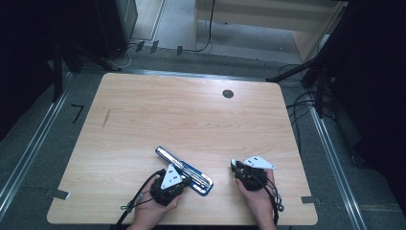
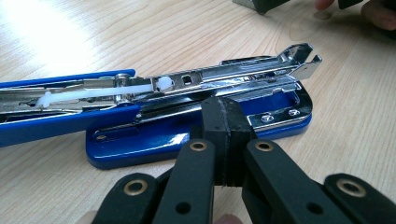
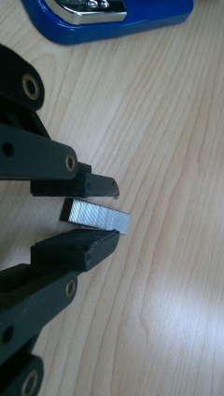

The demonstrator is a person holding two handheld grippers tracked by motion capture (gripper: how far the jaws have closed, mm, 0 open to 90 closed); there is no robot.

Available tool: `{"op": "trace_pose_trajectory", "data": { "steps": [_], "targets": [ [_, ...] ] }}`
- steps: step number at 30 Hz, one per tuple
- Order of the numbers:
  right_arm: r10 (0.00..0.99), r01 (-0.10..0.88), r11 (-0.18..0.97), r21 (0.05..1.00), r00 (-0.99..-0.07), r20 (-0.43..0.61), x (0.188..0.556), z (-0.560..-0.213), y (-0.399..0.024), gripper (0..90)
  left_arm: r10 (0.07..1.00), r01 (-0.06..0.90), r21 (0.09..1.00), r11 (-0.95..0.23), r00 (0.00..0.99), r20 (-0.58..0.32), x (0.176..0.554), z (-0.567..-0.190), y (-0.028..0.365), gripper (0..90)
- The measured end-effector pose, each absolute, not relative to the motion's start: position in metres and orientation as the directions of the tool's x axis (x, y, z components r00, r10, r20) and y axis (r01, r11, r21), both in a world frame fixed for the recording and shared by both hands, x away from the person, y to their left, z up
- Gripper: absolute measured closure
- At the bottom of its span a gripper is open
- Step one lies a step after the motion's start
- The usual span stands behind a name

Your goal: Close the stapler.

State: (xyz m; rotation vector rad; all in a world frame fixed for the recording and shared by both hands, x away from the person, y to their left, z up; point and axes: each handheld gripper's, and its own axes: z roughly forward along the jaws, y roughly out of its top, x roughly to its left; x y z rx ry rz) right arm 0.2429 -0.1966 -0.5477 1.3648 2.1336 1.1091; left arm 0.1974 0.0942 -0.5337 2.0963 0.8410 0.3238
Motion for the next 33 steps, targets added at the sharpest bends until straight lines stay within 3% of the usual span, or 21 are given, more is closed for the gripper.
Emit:
{"op": "trace_pose_trajectory", "data": {
  "steps": [8,33],
  "targets": [
    [0.885,0.583,0.231,0.779,-0.458,0.080,0.242,-0.548,-0.196,79.7,0.667,0.451,0.783,-0.429,0.743,-0.063,0.197,-0.534,0.094,90.0],
    [0.808,0.524,0.267,0.809,-0.579,0.108,0.224,-0.526,-0.177,80.1,0.666,0.451,0.782,-0.429,0.743,-0.063,0.198,-0.534,0.094,90.0]
  ]
}}
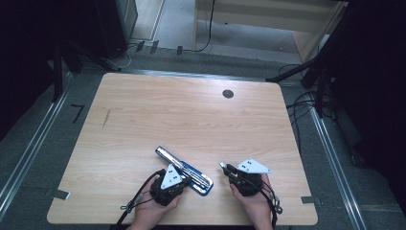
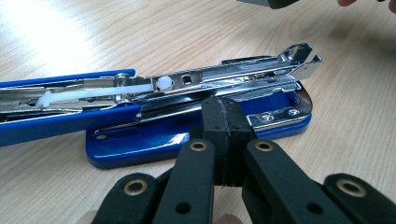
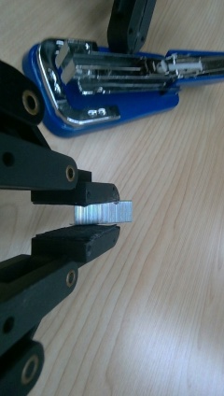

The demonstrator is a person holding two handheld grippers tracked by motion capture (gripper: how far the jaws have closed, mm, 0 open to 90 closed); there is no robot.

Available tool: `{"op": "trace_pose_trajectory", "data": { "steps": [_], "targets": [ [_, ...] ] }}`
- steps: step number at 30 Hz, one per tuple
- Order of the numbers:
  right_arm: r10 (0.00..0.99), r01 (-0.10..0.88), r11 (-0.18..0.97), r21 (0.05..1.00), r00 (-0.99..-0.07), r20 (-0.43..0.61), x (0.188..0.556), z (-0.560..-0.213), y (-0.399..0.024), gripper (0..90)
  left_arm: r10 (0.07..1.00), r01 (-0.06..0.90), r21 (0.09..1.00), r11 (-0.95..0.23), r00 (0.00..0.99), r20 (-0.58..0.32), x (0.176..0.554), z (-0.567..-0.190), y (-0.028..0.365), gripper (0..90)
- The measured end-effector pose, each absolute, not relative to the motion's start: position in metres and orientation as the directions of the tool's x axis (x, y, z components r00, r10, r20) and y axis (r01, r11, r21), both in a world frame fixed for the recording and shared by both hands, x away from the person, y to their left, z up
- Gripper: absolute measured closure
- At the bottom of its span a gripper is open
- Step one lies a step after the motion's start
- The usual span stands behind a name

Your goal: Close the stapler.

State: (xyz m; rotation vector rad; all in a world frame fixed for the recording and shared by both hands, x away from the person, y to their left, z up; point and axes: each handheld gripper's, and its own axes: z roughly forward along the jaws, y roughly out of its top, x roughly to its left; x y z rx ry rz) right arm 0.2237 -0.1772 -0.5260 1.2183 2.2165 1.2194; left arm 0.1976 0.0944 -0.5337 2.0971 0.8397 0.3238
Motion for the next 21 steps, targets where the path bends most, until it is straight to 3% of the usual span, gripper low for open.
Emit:
{"op": "trace_pose_trajectory", "data": {
  "steps": [21],
  "targets": [
    [0.745,0.477,0.312,0.822,-0.660,0.101,0.208,-0.509,-0.152,80.1,0.667,0.452,0.782,-0.429,0.742,-0.064,0.198,-0.534,0.094,90.0]
  ]
}}
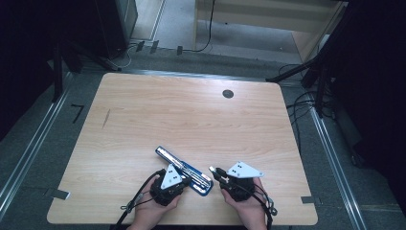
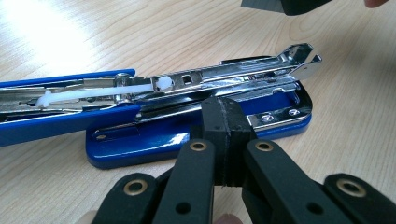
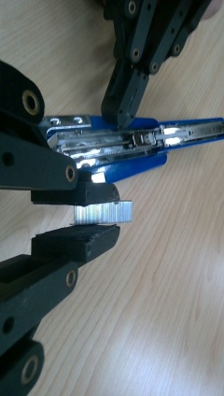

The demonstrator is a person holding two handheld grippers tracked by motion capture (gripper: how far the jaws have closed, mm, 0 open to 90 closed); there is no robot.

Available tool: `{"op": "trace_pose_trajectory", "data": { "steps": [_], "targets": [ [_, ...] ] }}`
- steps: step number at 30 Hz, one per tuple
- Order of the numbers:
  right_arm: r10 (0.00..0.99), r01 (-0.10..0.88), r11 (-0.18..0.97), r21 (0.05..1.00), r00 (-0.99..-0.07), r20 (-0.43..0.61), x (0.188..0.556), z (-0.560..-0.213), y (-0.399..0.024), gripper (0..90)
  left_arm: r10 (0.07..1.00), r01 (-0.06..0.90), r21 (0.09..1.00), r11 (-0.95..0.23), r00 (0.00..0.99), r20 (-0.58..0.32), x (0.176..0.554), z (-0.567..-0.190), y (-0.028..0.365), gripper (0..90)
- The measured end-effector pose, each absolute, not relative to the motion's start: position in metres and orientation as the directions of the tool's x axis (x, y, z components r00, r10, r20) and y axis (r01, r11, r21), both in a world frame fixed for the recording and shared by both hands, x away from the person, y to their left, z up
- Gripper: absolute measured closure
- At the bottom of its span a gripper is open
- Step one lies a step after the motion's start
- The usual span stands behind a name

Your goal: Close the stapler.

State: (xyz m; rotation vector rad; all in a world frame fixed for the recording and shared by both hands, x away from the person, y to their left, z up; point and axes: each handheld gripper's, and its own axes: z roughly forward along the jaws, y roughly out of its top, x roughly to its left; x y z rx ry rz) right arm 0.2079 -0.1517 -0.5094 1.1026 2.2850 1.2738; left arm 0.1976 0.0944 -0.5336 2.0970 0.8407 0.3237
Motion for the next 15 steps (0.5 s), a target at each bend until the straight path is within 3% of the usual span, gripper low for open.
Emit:
{"op": "trace_pose_trajectory", "data": {
  "steps": [15],
  "targets": [
    [0.698,0.450,0.348,0.822,-0.710,0.093,0.199,-0.501,-0.134,80.1,0.668,0.454,0.782,-0.427,0.741,-0.066,0.198,-0.534,0.094,90.0]
  ]
}}
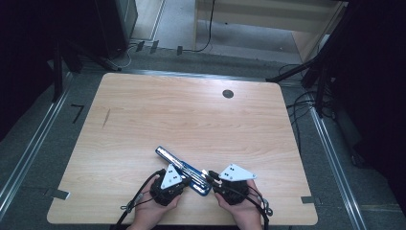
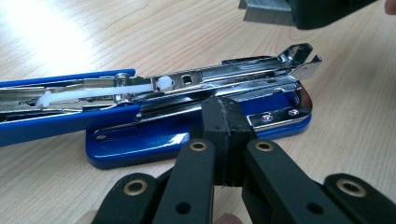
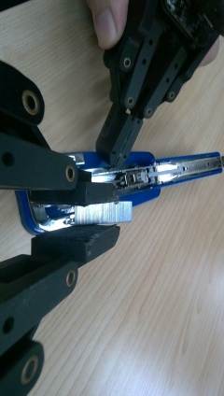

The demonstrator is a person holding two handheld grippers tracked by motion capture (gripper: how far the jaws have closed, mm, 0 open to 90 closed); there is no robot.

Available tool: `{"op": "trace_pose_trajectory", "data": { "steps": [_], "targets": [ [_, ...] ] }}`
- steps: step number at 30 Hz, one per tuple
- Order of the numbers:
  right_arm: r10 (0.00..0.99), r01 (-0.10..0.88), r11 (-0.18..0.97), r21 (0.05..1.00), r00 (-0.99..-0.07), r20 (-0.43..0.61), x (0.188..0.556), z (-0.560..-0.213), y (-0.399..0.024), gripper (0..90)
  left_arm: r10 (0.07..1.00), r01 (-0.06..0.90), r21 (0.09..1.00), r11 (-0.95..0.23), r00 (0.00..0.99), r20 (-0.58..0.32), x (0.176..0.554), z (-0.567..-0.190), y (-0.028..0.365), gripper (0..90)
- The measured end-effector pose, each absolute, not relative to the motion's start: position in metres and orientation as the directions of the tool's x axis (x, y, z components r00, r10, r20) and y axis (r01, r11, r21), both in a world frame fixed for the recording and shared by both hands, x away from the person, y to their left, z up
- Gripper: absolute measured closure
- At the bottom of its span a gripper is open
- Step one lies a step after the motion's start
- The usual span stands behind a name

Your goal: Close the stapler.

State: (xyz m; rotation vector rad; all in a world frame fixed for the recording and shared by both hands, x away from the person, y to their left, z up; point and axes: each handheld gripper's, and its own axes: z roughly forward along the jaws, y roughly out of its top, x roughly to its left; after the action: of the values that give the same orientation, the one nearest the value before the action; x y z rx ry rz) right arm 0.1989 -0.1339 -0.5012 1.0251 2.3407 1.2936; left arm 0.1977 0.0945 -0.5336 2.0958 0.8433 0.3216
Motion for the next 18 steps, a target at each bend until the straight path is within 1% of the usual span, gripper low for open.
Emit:
{"op": "trace_pose_trajectory", "data": {
  "steps": [18],
  "targets": [
    [0.662,0.437,0.387,0.811,-0.744,0.085,0.199,-0.502,-0.118,80.1,0.668,0.454,0.782,-0.426,0.741,-0.066,0.198,-0.534,0.094,90.0]
  ]
}}
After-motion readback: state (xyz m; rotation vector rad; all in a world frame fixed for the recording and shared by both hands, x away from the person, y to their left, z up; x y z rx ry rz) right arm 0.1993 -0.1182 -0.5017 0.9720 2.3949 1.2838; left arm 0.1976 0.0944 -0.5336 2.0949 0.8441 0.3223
